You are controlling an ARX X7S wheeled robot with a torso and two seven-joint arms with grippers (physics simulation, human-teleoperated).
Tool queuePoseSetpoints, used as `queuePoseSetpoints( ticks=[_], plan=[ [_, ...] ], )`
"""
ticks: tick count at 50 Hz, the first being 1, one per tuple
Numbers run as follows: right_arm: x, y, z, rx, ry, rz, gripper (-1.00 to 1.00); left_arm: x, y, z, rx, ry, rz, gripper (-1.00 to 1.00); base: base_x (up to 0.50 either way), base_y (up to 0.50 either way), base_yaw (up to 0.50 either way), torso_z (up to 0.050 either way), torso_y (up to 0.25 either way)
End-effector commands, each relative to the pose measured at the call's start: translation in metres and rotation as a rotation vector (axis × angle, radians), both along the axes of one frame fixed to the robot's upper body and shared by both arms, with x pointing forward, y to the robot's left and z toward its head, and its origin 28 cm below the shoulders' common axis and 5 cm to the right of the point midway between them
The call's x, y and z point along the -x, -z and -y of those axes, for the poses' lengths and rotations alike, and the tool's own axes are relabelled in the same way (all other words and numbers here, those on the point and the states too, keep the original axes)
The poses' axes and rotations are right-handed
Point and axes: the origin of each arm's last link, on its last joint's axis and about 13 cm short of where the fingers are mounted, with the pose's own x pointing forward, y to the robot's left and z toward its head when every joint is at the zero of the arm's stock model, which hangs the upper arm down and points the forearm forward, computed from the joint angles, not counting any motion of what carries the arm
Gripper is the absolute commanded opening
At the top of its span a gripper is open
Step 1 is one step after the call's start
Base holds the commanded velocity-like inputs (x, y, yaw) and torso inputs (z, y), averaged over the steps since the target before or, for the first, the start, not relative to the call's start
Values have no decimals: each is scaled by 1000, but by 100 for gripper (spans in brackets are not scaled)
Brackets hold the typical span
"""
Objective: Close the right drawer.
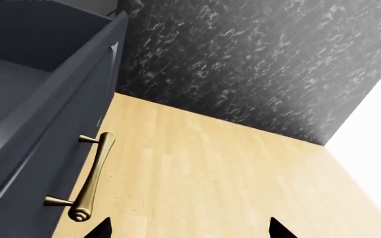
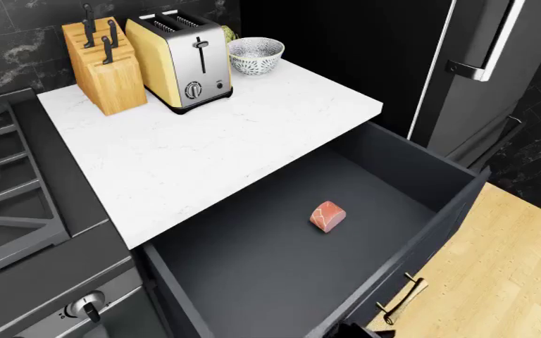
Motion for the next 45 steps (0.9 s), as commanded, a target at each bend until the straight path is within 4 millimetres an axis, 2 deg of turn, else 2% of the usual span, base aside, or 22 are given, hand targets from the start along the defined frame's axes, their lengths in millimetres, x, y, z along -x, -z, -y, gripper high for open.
queuePoseSetpoints(
  ticks=[1,9,28,45],
  plan=[
    [-1,2,-1,-3,-5,1,100,-10,26,-11,-93,-76,-37,100,0,0,0,0,0],
    [-1,1,-1,-2,-4,1,100,-18,35,-16,-120,-102,-38,100,0,0,0,0,0],
    [-3,0,-4,0,-9,-3,100,-54,42,-45,-185,-214,4,100,0,0,0,0,0],
    [-5,-4,-7,6,-14,-2,100,-73,39,-62,-185,-311,10,100,0,0,0,0,0]
  ],
)
